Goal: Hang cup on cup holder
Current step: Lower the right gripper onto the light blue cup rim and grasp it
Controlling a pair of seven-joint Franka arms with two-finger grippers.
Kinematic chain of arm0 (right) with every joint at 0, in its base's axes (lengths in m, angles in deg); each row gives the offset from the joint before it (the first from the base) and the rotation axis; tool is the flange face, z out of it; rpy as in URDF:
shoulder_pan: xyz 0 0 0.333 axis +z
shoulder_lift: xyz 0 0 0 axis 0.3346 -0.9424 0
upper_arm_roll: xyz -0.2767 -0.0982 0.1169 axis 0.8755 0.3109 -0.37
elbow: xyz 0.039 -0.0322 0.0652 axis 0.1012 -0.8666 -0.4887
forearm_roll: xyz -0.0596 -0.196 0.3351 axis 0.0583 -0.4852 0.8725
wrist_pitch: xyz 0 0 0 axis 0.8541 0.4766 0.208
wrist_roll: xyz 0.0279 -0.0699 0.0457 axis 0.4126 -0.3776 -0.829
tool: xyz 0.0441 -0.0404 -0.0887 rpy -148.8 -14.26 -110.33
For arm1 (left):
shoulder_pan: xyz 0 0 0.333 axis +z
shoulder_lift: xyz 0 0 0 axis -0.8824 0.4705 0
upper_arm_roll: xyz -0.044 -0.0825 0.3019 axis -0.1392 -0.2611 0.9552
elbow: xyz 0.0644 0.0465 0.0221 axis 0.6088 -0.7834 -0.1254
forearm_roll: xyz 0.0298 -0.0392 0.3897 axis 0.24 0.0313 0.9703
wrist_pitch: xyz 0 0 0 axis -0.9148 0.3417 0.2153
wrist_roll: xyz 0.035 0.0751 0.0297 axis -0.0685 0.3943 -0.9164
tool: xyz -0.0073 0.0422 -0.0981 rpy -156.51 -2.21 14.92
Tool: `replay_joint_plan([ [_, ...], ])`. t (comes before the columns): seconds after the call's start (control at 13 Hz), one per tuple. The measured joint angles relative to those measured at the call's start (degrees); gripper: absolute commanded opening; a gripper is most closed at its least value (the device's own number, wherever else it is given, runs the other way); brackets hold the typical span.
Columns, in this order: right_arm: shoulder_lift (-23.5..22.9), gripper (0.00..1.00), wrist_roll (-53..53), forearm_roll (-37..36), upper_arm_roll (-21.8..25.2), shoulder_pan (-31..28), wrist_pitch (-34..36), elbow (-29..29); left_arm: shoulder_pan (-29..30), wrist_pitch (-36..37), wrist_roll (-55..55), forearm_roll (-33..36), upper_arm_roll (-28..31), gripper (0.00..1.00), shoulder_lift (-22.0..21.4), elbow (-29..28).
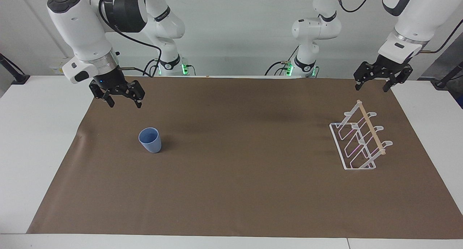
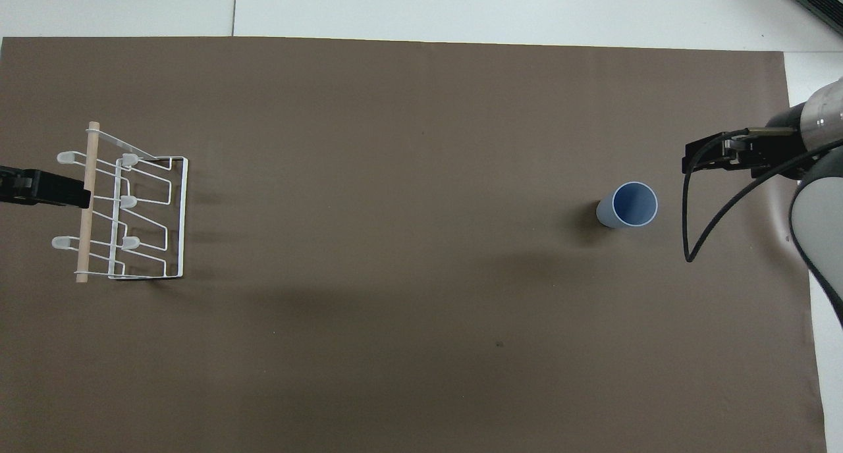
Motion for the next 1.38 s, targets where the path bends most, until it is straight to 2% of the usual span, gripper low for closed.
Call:
replay_joint_plan([
  [0.61, 0.39, 1.0, 0.0, 0.01, 0.0, 0.0, -0.32, -1.49, 0.0, 0.0, 0.0, 0.0, 0.0, 1.0, 0.0, 0.0],
  [0.92, 0.74, 1.0, 0.0, 0.12, -0.03, 0.38, -10.1, -6.66, 0.0, 0.0, 0.0, 0.0, 0.0, 1.0, 0.0, 0.0],
  [1.15, -0.12, 1.0, 0.08, 0.23, -0.08, 3.48, -18.16, -11.9, 0.0, 0.0, 0.0, 0.0, 0.0, 1.0, 0.0, 0.0],
  [1.38, -1.88, 1.0, 0.25, 0.23, -0.07, 4.83, -21.15, -14.32, 0.0, 0.0, 0.0, 0.0, 0.0, 1.0, 0.0, 0.0],
])
